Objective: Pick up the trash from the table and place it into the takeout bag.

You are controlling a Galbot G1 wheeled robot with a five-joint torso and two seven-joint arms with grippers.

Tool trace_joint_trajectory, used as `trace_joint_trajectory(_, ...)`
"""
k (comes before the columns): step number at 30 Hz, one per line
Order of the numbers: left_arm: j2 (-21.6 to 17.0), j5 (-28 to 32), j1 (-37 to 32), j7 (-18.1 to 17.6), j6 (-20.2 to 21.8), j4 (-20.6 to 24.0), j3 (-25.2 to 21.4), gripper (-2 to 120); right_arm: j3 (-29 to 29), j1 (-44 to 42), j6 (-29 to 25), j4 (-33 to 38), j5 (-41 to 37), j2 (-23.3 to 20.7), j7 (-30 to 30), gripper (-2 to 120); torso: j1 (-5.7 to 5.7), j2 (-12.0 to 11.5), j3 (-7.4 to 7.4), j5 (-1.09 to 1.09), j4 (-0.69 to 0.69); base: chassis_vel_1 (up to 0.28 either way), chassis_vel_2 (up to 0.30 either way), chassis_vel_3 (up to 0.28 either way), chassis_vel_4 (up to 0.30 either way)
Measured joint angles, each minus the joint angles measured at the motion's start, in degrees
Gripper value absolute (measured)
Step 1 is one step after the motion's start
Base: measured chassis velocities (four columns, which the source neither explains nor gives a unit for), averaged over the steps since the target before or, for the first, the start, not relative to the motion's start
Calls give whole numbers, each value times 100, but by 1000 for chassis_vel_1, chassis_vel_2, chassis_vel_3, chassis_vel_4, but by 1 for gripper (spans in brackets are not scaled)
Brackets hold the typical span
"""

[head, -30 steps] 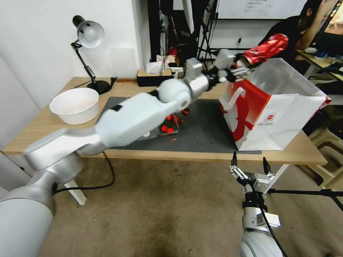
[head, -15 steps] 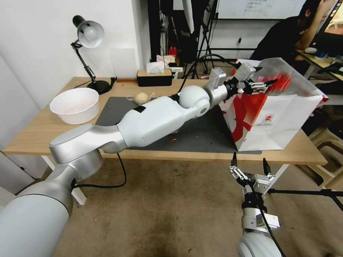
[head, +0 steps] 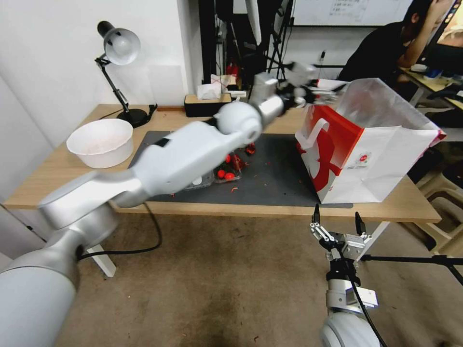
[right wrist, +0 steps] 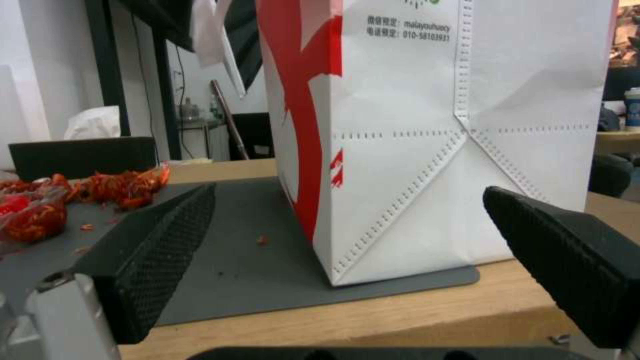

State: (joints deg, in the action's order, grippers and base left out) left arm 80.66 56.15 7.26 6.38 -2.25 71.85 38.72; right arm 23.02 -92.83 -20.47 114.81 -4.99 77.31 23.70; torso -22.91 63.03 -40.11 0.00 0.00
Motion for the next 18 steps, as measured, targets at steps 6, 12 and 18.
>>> trace_joint_trajectory(6,-1102,31,-325,-100,49,559,-564,100,-7,16,27,40,1,-37,0,100,0,0,0,-2,2,0,0,0,0)
trace_joint_trajectory(12,-2049,-195,-1337,-86,39,988,-1294,100,-41,3,64,92,19,-61,-4,100,0,0,0,-2,0,0,0,0,0)
trace_joint_trajectory(18,-2599,-452,-2405,-225,52,1461,-2136,100,-55,0,109,119,32,-76,-6,100,0,0,0,-1,1,0,0,0,0)
